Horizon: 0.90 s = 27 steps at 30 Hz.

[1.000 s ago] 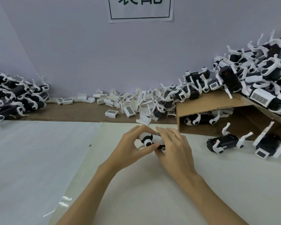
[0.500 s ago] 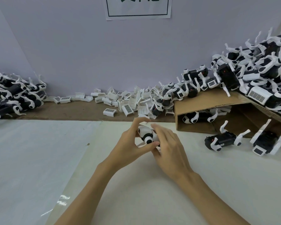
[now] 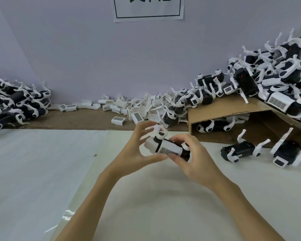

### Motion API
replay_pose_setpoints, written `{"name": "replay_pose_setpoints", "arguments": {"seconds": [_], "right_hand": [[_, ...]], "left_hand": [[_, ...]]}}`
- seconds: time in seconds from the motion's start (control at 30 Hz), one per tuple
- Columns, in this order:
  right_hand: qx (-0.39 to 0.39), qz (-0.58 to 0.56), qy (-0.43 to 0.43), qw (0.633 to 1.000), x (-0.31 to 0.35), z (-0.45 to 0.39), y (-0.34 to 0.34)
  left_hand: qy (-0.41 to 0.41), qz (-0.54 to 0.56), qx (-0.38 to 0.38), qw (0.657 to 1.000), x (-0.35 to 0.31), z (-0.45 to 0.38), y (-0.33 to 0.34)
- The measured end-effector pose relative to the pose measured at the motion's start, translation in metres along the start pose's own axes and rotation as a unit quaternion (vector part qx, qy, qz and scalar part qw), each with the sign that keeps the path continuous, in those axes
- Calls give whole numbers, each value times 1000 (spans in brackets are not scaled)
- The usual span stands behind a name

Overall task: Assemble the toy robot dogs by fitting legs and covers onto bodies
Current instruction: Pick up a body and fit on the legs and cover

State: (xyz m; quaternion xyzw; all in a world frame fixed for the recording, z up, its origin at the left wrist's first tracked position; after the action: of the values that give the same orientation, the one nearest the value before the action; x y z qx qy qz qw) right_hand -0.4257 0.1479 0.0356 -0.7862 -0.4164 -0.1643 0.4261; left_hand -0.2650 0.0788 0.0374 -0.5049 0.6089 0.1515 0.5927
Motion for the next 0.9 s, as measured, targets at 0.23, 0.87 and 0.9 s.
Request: {"name": "replay_pose_setpoints", "arguments": {"seconds": [0.23, 0.87, 0.9], "right_hand": [[-11, 80, -44, 996, 13, -3, 9], [94, 166, -21, 981, 16, 5, 35], [96, 204, -15, 974, 17, 3, 35]], "left_hand": [[8, -39, -52, 998, 1, 2, -2], [-169, 79, -185, 965, 34, 6, -13], [-189, 87, -175, 962, 40, 5, -11]]}}
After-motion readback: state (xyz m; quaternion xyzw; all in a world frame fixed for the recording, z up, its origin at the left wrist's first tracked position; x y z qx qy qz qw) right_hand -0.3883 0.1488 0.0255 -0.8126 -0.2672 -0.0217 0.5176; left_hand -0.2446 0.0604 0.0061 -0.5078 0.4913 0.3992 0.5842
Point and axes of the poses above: each hand's wrist, its own z-axis away from the middle knuckle, its own y-axis out of the palm, x = y × z, the point moved 10 cm from there along -z, towards the middle knuckle, and after that the axes turned 11 degrees about -y, right-handed, at the moved point
